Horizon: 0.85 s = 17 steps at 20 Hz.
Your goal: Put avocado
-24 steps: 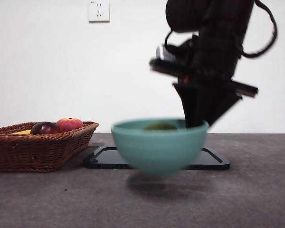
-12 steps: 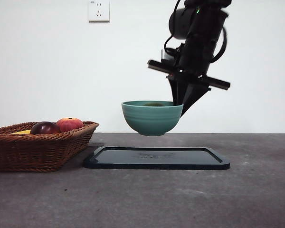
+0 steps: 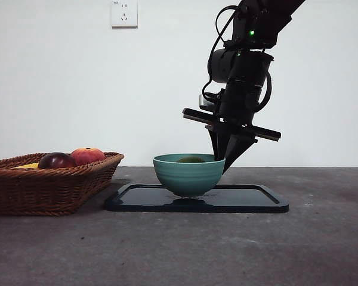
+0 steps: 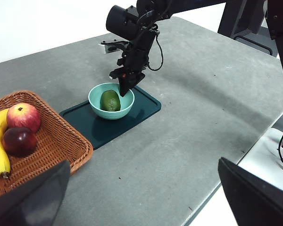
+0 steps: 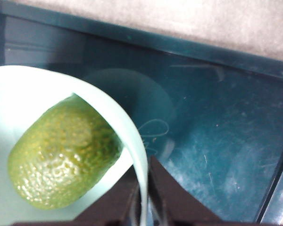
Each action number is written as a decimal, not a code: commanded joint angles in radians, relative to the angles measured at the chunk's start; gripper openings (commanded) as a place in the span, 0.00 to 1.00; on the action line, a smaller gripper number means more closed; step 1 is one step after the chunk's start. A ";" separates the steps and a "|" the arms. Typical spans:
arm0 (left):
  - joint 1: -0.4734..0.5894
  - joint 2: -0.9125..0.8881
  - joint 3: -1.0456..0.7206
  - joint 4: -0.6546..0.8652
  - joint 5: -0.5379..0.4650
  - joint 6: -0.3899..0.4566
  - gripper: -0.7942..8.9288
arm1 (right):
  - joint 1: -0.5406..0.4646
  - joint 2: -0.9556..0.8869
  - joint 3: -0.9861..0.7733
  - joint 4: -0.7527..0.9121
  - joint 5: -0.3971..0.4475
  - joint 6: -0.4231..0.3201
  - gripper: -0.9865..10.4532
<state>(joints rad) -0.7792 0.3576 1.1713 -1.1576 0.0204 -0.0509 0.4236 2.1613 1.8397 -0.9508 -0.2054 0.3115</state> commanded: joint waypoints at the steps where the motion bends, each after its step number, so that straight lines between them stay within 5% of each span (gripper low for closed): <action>1: -0.006 0.000 0.011 0.001 -0.006 -0.011 0.59 | 0.004 0.022 0.032 0.003 0.004 -0.026 0.09; 5: -0.006 0.000 0.011 0.002 -0.006 -0.014 0.59 | 0.004 0.023 0.032 -0.012 0.021 -0.039 0.10; 11: -0.006 0.000 0.011 -0.011 -0.006 -0.019 0.59 | -0.003 0.017 0.042 -0.018 0.029 -0.031 0.43; 17: -0.006 0.000 0.011 -0.040 -0.006 -0.021 0.59 | -0.032 -0.080 0.225 -0.229 0.069 -0.090 0.48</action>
<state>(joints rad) -0.7792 0.3576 1.1709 -1.2060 0.0204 -0.0692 0.3847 2.0846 2.0350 -1.1770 -0.1383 0.2501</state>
